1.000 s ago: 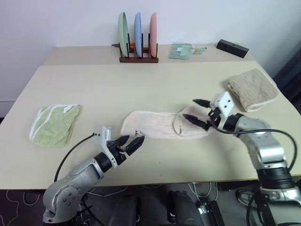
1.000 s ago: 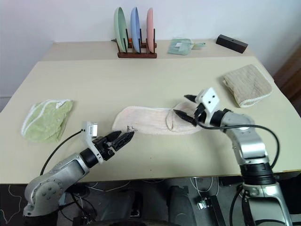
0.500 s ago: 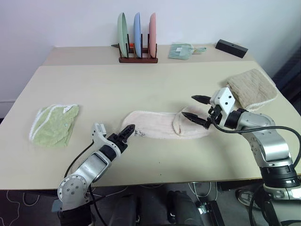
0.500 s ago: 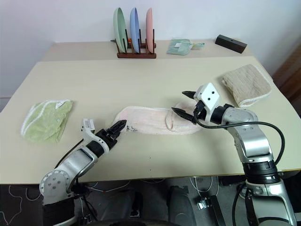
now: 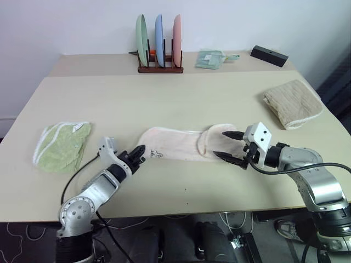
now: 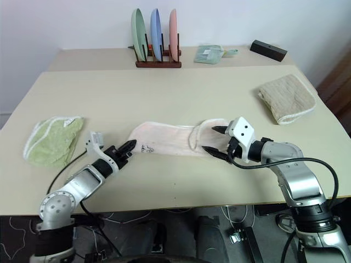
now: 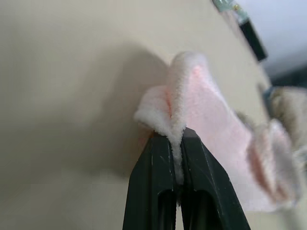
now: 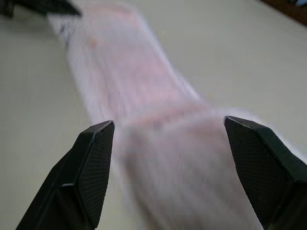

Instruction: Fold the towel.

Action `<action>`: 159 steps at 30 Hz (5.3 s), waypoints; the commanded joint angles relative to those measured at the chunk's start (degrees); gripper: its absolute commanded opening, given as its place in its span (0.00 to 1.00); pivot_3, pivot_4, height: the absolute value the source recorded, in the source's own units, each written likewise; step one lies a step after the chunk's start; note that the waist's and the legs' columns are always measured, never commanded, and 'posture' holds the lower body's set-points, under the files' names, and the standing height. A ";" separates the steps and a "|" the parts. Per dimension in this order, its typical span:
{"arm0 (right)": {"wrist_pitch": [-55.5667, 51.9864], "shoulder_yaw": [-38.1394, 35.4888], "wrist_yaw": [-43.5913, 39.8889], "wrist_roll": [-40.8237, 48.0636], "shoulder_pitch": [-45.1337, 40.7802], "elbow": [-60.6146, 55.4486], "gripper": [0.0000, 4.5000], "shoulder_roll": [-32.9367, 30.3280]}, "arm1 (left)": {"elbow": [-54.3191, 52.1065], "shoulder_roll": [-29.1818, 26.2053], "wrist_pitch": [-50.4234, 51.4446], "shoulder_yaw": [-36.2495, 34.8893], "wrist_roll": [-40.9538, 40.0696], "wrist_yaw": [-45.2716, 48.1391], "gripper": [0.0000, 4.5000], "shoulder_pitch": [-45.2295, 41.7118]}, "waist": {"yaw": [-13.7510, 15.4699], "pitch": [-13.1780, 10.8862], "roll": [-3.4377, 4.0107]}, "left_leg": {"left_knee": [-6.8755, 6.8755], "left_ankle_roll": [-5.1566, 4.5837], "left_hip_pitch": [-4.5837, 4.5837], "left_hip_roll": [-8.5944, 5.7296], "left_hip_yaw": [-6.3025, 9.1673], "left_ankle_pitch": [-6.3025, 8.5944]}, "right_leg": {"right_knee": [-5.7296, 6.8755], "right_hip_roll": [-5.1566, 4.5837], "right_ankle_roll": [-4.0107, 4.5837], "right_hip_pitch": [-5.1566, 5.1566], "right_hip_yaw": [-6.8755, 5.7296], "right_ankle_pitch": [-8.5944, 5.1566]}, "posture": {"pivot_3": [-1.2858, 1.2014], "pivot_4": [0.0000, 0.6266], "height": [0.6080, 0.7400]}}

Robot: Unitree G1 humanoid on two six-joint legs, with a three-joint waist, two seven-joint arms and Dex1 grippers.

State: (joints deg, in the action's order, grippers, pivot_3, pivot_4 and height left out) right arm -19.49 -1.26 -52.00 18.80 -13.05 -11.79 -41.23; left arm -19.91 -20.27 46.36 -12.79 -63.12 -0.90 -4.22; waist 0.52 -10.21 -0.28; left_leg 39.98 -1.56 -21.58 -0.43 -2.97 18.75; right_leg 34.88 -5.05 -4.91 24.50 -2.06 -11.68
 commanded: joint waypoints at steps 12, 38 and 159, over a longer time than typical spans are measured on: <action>5.42 -7.33 0.24 -0.53 1.25 7.98 0.83 -2.23 | -2.43 -10.63 -1.13 20.00 16.24 27.48 0.02 -24.81 | 0.31 -0.03 -0.01 | 0.00 -0.02 -0.29 -0.10 0.01 0.01 | -0.50 -0.06 -0.05 -0.06 -0.09 0.04 | 0.52 0.24 1.00; 2.53 -9.76 7.20 -1.88 0.22 4.98 0.83 -2.63 | 22.97 18.21 1.62 36.20 39.57 28.99 0.52 -41.43 | 0.30 -0.03 -0.01 | 0.05 -0.14 -0.60 -0.04 0.09 0.05 | -0.70 0.03 -0.46 0.12 -0.07 0.26 | 0.52 0.24 1.00; -2.65 -2.44 -7.50 2.47 -2.49 4.25 1.00 -6.92 | 2.20 11.02 -9.98 -36.47 -19.74 -14.57 0.98 -0.93 | 1.26 0.10 -0.25 | 0.15 0.29 -0.53 -0.18 0.21 -0.16 | -0.63 -0.38 -0.32 0.00 -0.26 0.37 | 0.52 0.24 1.00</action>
State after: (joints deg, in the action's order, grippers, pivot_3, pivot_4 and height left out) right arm -22.03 -2.89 -59.92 21.00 -14.75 -5.09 -48.22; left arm -16.26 -7.92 36.73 -49.78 -79.97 -16.38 -6.02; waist 1.78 -10.11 -0.53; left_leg 40.13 -1.27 -22.11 -0.61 -2.76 18.59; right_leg 34.25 -5.43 -5.23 24.50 -2.32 -11.31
